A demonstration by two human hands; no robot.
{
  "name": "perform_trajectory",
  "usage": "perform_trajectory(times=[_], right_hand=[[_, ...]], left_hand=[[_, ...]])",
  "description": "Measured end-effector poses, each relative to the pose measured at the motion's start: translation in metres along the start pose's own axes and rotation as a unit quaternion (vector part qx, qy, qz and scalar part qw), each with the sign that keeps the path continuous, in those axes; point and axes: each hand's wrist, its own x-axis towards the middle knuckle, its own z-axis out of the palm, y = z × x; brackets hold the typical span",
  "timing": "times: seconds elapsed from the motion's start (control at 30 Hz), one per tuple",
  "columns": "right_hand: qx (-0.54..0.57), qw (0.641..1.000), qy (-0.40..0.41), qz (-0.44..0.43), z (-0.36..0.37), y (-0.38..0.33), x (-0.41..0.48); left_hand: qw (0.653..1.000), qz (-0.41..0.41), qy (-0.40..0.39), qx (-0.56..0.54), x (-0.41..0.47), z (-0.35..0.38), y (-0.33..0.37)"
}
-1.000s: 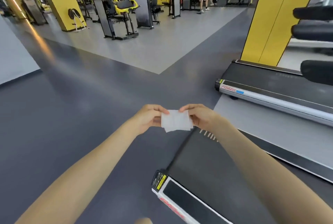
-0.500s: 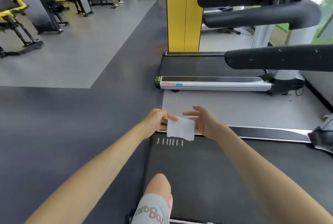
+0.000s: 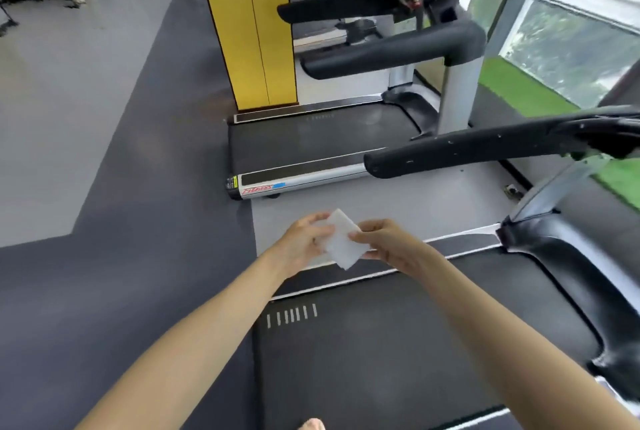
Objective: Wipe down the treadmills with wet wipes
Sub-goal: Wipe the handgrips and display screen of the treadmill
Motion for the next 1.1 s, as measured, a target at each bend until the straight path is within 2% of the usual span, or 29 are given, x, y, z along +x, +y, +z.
perform_trajectory(times=[0.17, 0.27, 0.43, 0.6, 0.73, 0.9, 1.03, 1.1], right_hand=[[0.012, 0.995, 0.1, -0.023, -0.042, -0.032, -0.029], [0.026, 0.984, 0.167, -0.05, -0.069, -0.044, -0.043], [0.082, 0.97, 0.208, -0.097, -0.131, -0.047, -0.053], [0.107, 0.955, 0.234, -0.146, -0.219, -0.054, -0.058], [0.127, 0.93, 0.302, -0.167, -0.313, -0.074, -0.065], [0.148, 0.887, 0.405, -0.163, -0.423, -0.084, -0.072], [0.158, 0.863, 0.455, -0.152, -0.489, -0.087, -0.08], [0.15, 0.851, 0.479, -0.155, -0.516, -0.09, -0.082]], left_hand=[[0.996, -0.035, -0.046, 0.065, 0.016, 0.06, 0.039], [0.994, -0.066, -0.06, 0.06, 0.035, 0.097, 0.055], [0.987, -0.119, -0.091, 0.054, 0.074, 0.165, 0.073], [0.979, -0.129, -0.135, 0.077, 0.126, 0.252, 0.088], [0.968, -0.144, -0.179, 0.105, 0.169, 0.347, 0.107], [0.951, -0.138, -0.245, 0.124, 0.209, 0.456, 0.119], [0.901, -0.072, -0.311, 0.295, 0.253, 0.52, 0.106], [0.883, -0.022, -0.325, 0.338, 0.274, 0.548, 0.096]])
